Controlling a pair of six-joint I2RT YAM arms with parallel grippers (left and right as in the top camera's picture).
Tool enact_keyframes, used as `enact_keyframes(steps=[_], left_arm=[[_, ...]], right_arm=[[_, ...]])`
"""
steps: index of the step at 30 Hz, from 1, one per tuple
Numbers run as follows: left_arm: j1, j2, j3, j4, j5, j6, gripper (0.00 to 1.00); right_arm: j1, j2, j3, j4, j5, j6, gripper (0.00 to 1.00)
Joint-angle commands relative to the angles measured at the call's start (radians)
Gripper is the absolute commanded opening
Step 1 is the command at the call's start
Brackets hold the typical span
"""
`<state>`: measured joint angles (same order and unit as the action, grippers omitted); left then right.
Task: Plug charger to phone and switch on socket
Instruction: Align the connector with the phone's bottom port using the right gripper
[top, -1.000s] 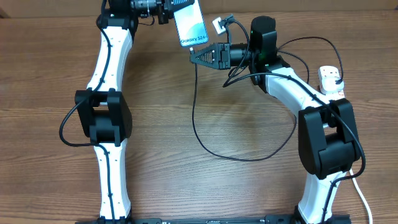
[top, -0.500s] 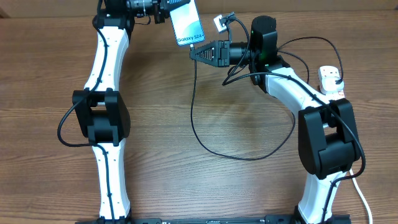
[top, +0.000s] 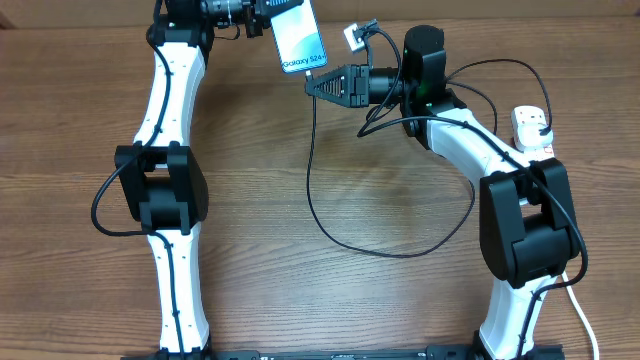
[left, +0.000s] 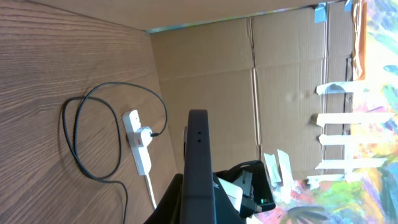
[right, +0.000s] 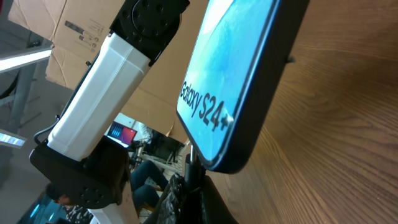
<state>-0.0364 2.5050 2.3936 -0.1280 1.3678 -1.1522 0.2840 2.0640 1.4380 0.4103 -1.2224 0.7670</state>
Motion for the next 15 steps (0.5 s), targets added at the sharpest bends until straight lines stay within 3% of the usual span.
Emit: enact_keyframes(steps=[1, 6, 15], left_arm=[[0.006, -0.006, 0.010, 0.017, 0.034, 0.000, 0.04], [0.037, -0.006, 0.010, 0.167, 0.027, -0.130, 0.04], [0.071, -0.006, 0.010, 0.457, 0.027, -0.388, 0.04]], right_arm=[[0.002, 0.005, 0.016, 0.016, 0.010, 0.036, 0.04], [0.002, 0.005, 0.016, 0.048, -0.003, 0.084, 0.04], [0.014, 0.005, 0.016, 0.250, -0.052, 0.258, 0.04]])
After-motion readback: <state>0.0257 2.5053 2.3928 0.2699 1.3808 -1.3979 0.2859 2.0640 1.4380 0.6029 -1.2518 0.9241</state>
